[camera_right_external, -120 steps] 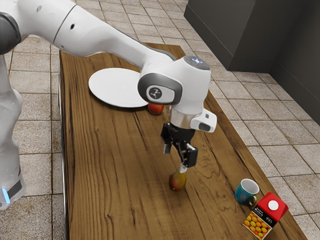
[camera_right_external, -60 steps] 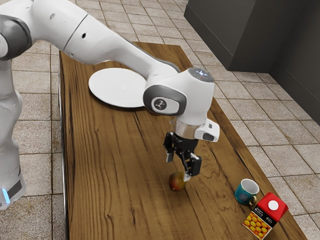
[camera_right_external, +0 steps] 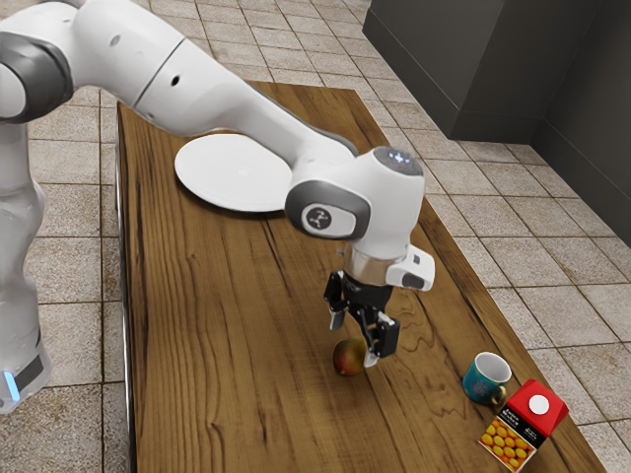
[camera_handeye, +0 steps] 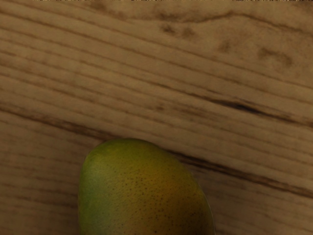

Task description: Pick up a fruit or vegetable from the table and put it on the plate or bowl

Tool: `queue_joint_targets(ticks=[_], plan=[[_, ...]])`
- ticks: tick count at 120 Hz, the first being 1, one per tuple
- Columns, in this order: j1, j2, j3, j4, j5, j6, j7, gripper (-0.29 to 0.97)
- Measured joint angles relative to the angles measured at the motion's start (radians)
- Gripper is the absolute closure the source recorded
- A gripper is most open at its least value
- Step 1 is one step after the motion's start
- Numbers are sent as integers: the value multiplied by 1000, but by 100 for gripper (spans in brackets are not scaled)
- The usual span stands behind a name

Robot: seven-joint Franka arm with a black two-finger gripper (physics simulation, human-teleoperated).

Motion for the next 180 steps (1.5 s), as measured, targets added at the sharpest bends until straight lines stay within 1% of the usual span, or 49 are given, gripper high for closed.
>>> queue_joint_targets(ticks=[39,75,166,170,180], plan=[[18,1,-1,-11,-1,20,-4,0],[8,1,-1,-24,-1,30,-7,0],[8,45,-10,-36,-1,62,-10,0],[9,45,-11,-37,-1,63,-10,3],[9,44,-11,-37,-1,64,-11,21]])
